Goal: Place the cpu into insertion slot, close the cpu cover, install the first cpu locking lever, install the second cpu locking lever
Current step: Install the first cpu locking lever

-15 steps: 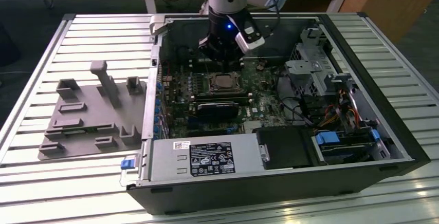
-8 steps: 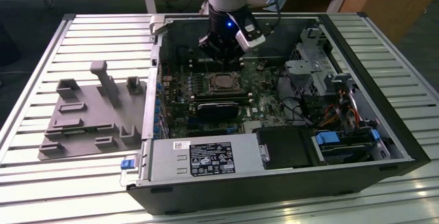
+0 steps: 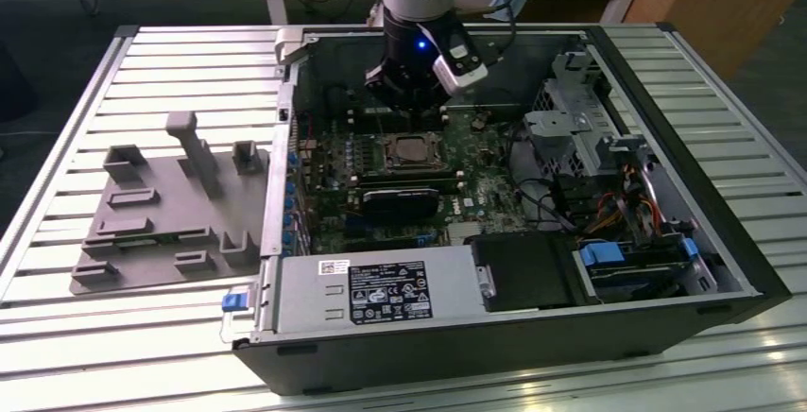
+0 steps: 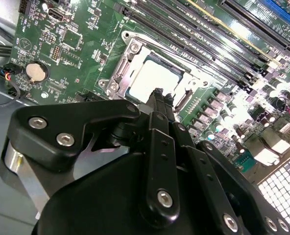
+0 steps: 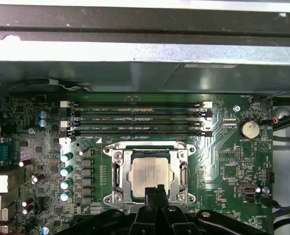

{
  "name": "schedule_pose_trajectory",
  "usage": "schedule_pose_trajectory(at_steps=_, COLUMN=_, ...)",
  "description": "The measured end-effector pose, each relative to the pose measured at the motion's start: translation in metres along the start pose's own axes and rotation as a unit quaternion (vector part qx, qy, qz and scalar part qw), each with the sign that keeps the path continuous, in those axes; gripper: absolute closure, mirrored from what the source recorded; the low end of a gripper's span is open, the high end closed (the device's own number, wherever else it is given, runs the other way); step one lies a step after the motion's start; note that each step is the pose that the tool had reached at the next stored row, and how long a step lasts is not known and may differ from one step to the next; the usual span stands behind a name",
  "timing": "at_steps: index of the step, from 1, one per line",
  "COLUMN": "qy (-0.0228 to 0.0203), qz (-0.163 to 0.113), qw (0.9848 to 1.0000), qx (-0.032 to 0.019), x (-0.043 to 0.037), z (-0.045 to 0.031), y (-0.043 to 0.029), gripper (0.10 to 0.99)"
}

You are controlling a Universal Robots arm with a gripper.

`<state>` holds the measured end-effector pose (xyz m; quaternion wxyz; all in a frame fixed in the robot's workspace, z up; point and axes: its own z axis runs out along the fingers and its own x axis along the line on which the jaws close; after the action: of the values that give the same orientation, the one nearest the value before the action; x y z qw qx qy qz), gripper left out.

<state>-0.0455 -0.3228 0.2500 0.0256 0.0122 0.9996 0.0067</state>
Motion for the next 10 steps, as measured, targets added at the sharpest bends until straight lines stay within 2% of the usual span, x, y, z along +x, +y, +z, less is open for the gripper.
schedule_pose_trajectory(at_steps=3, qy=0.0001, qz=0.0, qw=1.0, qx=0.0, x=0.0037, z=-0.0003, y=-0.0001, gripper=0.98)
schedule_pose_trajectory(at_steps=10, qy=-0.0002, qz=0.0, qw=1.0, qx=0.0, x=0.0205, z=-0.001, y=-0.0005, gripper=0.98)
